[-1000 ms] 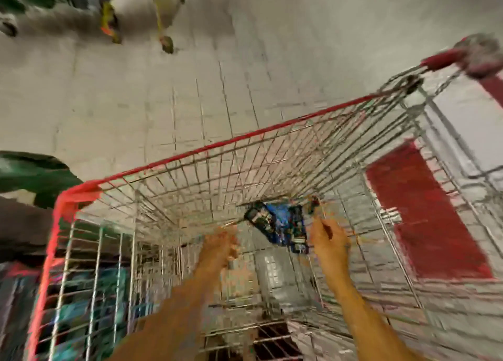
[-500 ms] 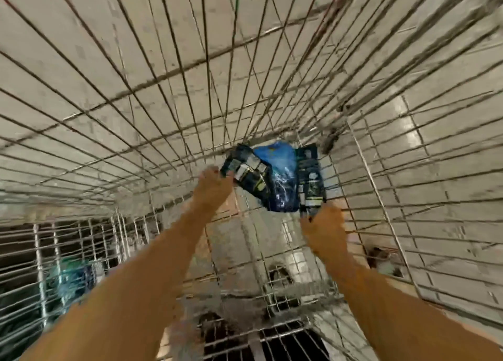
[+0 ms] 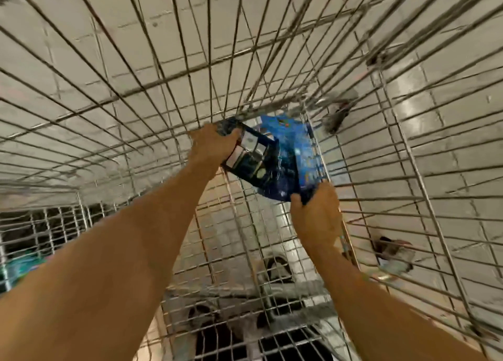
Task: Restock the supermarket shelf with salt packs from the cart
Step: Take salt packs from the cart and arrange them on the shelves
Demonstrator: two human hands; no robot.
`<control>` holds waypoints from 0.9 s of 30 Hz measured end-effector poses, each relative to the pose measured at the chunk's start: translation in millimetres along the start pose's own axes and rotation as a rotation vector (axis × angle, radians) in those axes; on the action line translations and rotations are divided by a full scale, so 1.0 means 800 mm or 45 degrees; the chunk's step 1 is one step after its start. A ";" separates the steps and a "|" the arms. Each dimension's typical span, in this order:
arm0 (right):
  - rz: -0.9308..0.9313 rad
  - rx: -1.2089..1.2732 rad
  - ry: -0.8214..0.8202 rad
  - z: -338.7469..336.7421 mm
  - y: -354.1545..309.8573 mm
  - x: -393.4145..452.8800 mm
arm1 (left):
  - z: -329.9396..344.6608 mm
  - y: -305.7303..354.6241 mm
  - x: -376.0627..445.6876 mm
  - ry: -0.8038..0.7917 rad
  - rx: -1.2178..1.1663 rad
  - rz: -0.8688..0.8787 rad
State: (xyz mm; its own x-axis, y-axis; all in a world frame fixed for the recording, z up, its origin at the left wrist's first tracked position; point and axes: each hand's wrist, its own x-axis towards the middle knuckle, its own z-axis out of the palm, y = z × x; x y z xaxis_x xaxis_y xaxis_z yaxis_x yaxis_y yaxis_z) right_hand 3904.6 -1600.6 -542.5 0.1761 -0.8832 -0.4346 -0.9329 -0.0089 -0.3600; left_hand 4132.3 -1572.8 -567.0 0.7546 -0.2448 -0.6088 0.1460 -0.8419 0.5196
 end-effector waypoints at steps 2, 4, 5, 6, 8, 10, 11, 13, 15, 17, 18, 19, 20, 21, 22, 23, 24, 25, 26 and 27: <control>0.083 0.120 -0.027 0.000 0.004 0.004 | 0.000 -0.004 -0.005 -0.029 -0.023 0.004; 0.162 0.174 -0.125 -0.001 0.012 0.004 | -0.002 -0.009 -0.015 -0.081 -0.032 -0.063; 0.183 0.210 -0.201 0.001 0.017 0.000 | -0.006 -0.013 -0.024 -0.108 -0.062 -0.104; 0.211 0.292 -0.272 0.002 0.023 -0.006 | -0.012 -0.021 -0.033 -0.141 -0.136 -0.106; 0.282 0.500 -0.346 0.003 0.036 -0.022 | -0.028 -0.052 -0.058 -0.198 -0.228 -0.084; 0.325 0.614 -0.340 0.004 0.051 -0.037 | -0.045 -0.091 -0.089 -0.329 -0.310 -0.242; 0.341 0.653 -0.328 0.005 0.059 -0.042 | -0.052 -0.112 -0.103 -0.427 -0.408 -0.352; 0.415 0.705 -0.317 0.003 0.065 -0.051 | -0.058 -0.147 -0.124 -0.602 -0.503 -0.490; 0.479 0.859 -0.298 0.001 0.068 -0.057 | -0.052 -0.162 -0.140 -0.745 -0.369 -0.513; 0.505 1.007 -0.307 -0.006 0.067 -0.059 | -0.035 -0.161 -0.155 -0.803 -0.181 -0.397; 0.513 1.058 -0.362 -0.010 0.066 -0.058 | -0.026 -0.158 -0.161 -0.796 -0.151 -0.347; 0.543 1.148 -0.451 -0.014 0.065 -0.057 | -0.016 -0.157 -0.164 -0.791 -0.146 -0.308; 0.617 1.304 -0.553 -0.018 0.064 -0.055 | -0.009 -0.156 -0.168 -0.789 -0.133 -0.285; 0.698 1.463 -0.635 -0.023 0.063 -0.054 | -0.006 -0.154 -0.172 -0.788 -0.123 -0.281; 0.755 1.549 -0.678 -0.026 0.064 -0.053 | -0.007 -0.151 -0.177 -0.785 -0.125 -0.304; 0.777 1.583 -0.716 -0.030 0.066 -0.054 | -0.010 -0.148 -0.182 -0.773 -0.156 -0.338; 0.774 1.563 -0.747 -0.032 0.068 -0.056 | -0.014 -0.148 -0.187 -0.771 -0.203 -0.371; 0.760 1.549 -0.775 -0.037 0.066 -0.061 | -0.020 -0.147 -0.193 -0.784 -0.254 -0.394; 0.766 1.547 -0.810 -0.041 0.064 -0.066 | -0.029 -0.144 -0.199 -0.809 -0.301 -0.408; 0.787 1.566 -0.839 -0.045 0.064 -0.072 | -0.039 -0.142 -0.206 -0.836 -0.344 -0.416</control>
State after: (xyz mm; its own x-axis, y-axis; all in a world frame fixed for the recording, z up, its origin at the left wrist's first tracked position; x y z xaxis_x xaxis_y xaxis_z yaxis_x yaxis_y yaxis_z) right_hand 3835.7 -1566.7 -506.4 0.2832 -0.2393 -0.9287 -0.1375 0.9482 -0.2862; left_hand 4011.6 -1421.9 -506.9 0.1258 -0.3098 -0.9424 0.5101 -0.7946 0.3293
